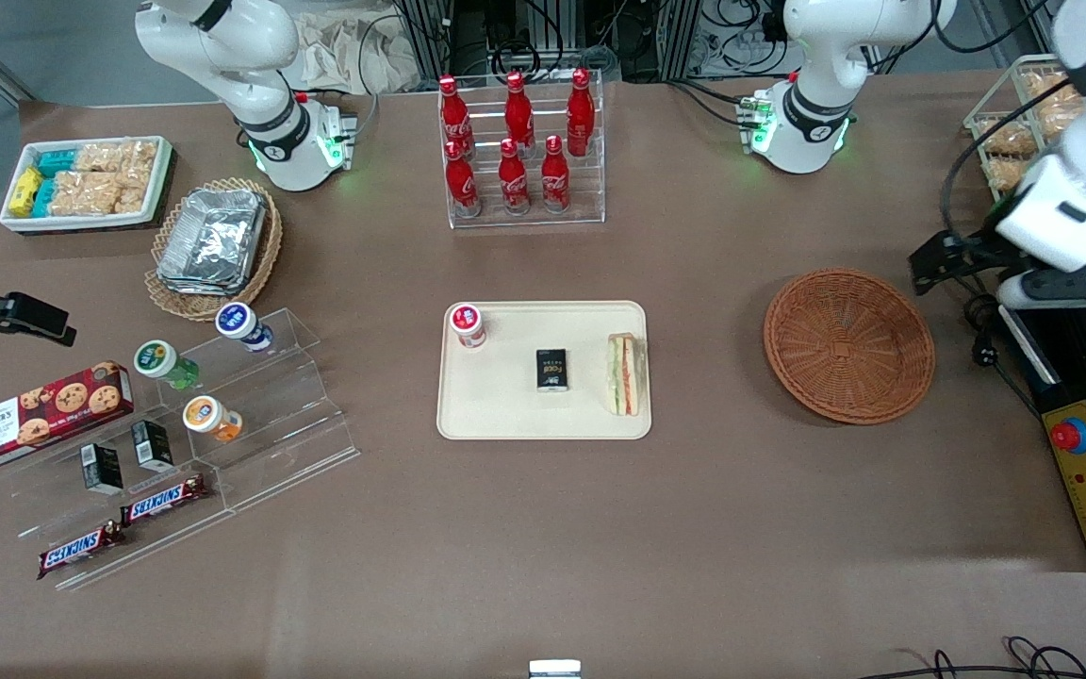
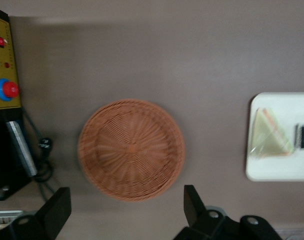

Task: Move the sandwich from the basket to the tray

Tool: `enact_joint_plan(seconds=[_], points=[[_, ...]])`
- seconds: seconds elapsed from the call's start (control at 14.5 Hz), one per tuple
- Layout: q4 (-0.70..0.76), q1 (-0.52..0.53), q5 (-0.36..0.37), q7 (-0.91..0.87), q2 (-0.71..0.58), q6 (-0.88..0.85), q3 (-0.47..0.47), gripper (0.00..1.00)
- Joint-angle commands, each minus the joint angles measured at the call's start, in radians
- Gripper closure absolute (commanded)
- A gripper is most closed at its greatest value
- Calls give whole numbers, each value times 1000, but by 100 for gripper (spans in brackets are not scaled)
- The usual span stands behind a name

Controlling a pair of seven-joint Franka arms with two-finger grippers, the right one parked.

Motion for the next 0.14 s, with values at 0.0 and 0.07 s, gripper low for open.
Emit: enact_joint_plan(seconds=[0.0,0.07], points=[[21,-12,-2,80,-12,-63,29,0],[23,-12,5,78,-12,-63,29,0]])
